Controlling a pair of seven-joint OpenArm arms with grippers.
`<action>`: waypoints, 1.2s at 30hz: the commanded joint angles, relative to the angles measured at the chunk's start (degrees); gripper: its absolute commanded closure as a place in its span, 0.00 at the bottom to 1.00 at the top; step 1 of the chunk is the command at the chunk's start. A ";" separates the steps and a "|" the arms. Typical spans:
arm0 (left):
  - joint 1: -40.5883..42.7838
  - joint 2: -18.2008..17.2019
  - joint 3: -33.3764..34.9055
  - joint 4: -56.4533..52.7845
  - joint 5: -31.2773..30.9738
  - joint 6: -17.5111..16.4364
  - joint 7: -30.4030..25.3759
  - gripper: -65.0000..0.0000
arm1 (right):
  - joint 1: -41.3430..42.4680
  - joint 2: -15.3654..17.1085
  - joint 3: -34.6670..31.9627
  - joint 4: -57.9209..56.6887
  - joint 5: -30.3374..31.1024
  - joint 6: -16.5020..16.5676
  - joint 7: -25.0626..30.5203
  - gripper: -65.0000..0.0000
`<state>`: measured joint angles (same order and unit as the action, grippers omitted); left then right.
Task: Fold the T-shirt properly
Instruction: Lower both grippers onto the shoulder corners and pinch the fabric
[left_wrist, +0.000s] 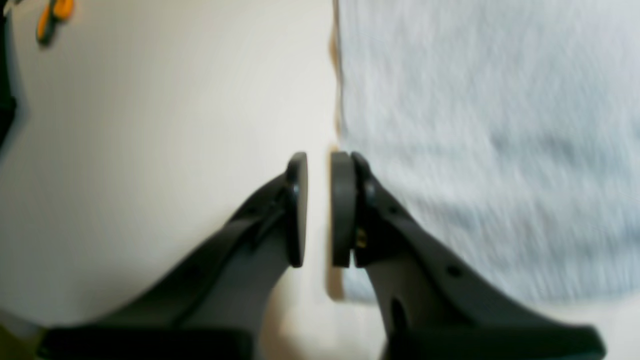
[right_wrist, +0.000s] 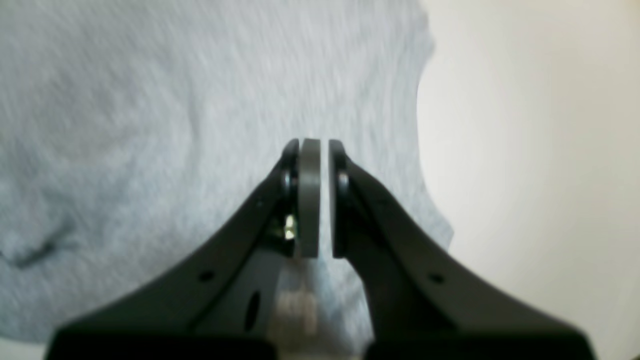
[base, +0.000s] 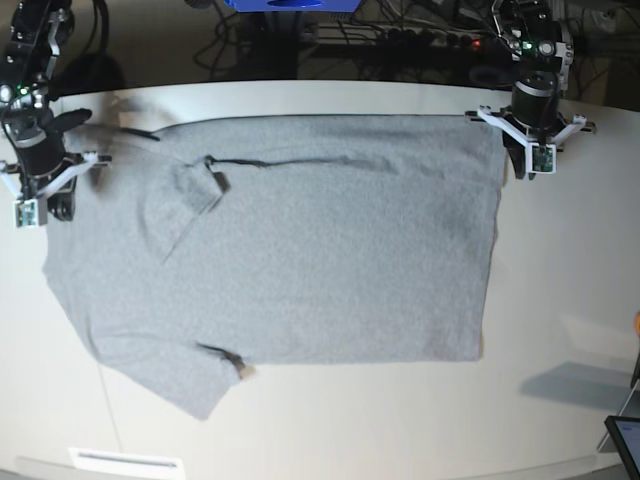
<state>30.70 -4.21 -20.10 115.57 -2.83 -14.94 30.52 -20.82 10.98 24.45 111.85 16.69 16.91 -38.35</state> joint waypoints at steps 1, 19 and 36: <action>-1.73 0.47 -1.48 0.96 0.06 0.57 -0.06 0.86 | 2.05 -0.48 1.18 0.81 0.32 -0.25 0.77 0.95; -36.72 -10.78 -3.07 -12.93 0.59 -8.23 26.40 0.85 | 36.07 1.10 3.47 -17.66 0.32 5.73 -16.90 0.60; -58.17 -14.91 8.89 -47.48 0.59 -8.40 22.80 0.85 | 60.34 11.83 -7.70 -67.15 0.24 14.26 -3.72 0.41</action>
<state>-26.11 -18.11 -10.96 67.18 -2.26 -23.68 54.11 37.45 21.43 16.51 43.48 16.53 31.51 -43.00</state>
